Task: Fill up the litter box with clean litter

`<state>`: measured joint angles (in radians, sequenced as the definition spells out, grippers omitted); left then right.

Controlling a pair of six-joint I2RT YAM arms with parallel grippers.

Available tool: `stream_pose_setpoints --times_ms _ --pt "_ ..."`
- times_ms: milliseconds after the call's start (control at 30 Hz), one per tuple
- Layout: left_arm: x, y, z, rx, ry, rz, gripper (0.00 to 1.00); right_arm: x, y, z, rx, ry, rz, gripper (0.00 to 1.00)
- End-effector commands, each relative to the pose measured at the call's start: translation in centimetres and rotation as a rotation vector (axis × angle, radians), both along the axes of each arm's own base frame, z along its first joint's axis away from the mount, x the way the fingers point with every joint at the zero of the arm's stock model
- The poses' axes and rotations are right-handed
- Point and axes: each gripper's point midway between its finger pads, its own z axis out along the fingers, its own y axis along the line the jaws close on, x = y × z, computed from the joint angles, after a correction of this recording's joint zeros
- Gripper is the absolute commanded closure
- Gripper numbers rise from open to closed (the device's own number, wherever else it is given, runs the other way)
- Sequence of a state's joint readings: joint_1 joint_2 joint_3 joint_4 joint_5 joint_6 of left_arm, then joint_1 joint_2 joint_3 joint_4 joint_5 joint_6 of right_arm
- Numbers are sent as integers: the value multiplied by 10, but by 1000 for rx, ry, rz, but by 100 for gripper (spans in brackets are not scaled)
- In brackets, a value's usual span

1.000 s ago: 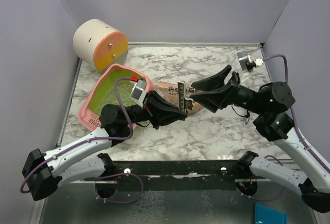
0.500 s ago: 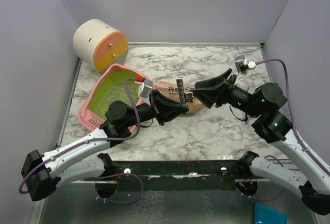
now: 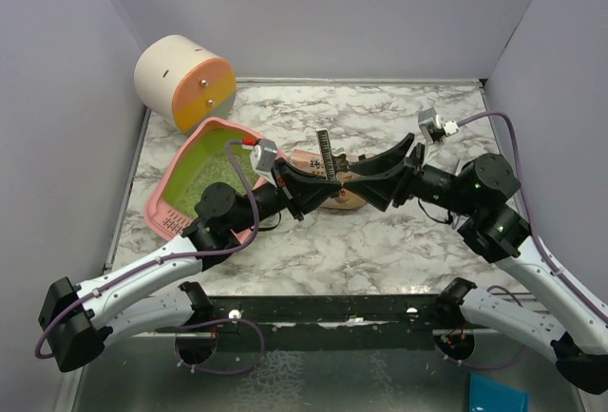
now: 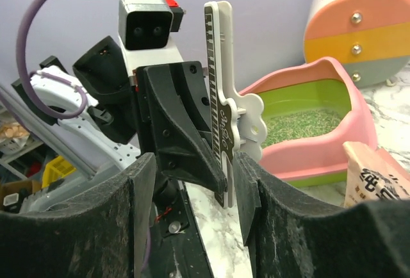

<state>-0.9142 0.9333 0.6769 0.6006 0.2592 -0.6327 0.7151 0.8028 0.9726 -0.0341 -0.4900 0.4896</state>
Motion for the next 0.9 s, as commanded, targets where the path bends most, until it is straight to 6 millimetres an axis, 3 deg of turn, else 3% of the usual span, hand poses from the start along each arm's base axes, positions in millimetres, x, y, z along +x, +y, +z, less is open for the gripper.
stream_pose_setpoints --times_ms 0,333,600,867 --pt "0 2 14 -30 -24 9 100 2 5 2 -13 -35 12 49" --pt "-18 7 24 -50 -77 -54 100 10 -9 18 -29 -87 -84 44" --pt "-43 12 40 -86 -113 -163 100 2 -1 25 -29 -94 -11 45" --pt "-48 13 51 -113 -122 -187 100 -9 12 24 -28 -103 103 54"
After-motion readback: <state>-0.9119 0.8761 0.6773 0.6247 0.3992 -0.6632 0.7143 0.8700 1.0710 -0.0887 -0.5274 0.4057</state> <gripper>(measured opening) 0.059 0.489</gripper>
